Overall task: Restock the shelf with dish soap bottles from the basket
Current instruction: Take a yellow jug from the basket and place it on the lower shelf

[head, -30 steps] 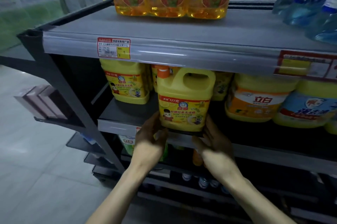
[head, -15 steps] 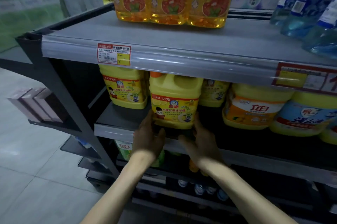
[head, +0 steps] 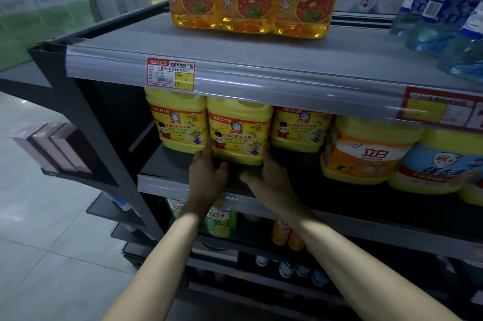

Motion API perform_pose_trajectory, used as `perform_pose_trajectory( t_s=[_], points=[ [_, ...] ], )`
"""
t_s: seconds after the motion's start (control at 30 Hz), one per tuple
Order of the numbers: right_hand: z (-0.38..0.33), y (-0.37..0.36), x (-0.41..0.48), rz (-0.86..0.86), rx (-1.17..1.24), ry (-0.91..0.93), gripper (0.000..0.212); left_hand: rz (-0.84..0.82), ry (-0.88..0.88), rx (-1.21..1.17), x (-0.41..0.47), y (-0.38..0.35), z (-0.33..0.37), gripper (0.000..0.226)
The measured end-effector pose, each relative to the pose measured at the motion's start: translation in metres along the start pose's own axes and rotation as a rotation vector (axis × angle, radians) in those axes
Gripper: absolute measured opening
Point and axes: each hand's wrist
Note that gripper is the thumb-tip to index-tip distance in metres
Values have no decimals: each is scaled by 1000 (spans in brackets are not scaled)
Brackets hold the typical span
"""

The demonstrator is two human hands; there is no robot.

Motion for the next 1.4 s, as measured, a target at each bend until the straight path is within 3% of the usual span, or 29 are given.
perform_pose_trajectory(
  t_s=[0.2, 0.33, 0.5, 0.63, 0.93, 1.0, 1.13, 1.4],
  points=[
    [0, 2, 3, -17, 38, -31, 89, 14, 42, -6, -3, -5, 2, 78],
    [7, 3, 2, 4, 151, -74, 67, -14, 23, -10, -1, -4, -1, 63],
    [11, -6, -2, -20, 157, -74, 88, -13, 44, -30, 1, -4, -1, 60],
    [13, -5, 6, -10, 132, -83, 86, -28, 33, -27, 1, -6, 0, 63],
    [18, 7, 4, -140, -54, -62, 99, -91, -12, 102, -1, -2, 4, 75],
    [20, 13, 1, -169, -130, -58, 96, -121, -30, 150, -3, 2, 5, 73],
    [30, 31, -16, -235, -315, -37, 87, -176, -84, 224, -14, 8, 13, 46],
    [52, 100, -75, -262, -557, -10, 64, -356, -186, 415, -73, -18, 78, 47]
  ],
)
Point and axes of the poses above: each hand's wrist, its own x-axis towards the middle knuckle, its own y-axis out of the back of the hand, z = x × y, and after that the axes turned 2 degrees about y, right-handed
